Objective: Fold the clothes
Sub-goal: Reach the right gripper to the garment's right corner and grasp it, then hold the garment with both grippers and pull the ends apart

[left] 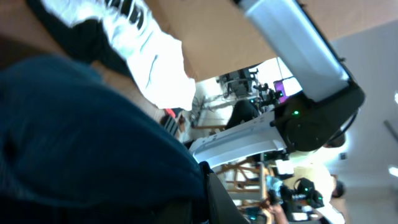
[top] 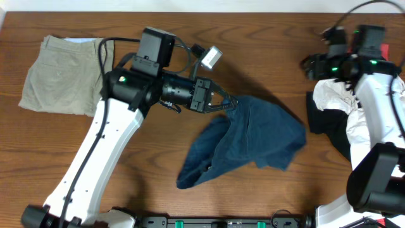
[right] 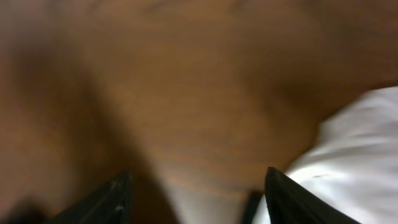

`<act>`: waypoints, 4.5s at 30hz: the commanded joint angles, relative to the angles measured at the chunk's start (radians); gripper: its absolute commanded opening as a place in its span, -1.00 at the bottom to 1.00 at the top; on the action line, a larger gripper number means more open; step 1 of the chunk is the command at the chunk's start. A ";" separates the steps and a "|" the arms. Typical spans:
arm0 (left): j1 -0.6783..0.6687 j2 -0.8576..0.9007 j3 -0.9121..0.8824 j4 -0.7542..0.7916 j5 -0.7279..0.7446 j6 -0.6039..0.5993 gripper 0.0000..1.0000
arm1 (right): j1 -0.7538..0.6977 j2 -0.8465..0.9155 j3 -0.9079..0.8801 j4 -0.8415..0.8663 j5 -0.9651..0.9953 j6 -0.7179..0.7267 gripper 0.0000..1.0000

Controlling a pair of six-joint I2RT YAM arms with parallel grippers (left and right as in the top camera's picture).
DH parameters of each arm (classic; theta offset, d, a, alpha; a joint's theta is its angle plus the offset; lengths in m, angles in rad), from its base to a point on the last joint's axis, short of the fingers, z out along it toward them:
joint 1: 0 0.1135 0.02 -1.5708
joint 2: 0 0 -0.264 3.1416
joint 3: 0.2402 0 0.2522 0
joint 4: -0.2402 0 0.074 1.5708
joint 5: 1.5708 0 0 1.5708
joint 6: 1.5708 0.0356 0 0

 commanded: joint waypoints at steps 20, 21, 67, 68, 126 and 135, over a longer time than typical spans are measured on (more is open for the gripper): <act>0.003 -0.143 0.031 0.049 -0.039 0.028 -0.88 | 0.273 0.256 -0.018 -0.258 -0.246 -0.043 0.63; 0.003 -0.143 0.031 0.044 -0.039 0.028 -0.88 | 0.272 0.256 -0.016 -0.267 -0.267 -0.044 0.64; 0.280 -0.133 0.031 0.284 -0.757 0.093 -0.88 | 0.058 0.256 0.916 -0.585 -0.318 0.308 -0.99; 0.313 -0.133 0.031 0.294 -0.682 0.074 -0.88 | 0.055 0.256 0.956 -0.676 -0.230 0.308 -0.98; 0.113 -0.121 -0.323 -0.603 -0.750 0.222 -0.88 | 0.726 0.293 -0.048 0.315 0.474 0.661 0.20; 0.113 -0.121 -0.323 -0.603 -0.750 0.222 -0.88 | 0.717 0.365 -0.048 0.348 0.516 0.727 -0.41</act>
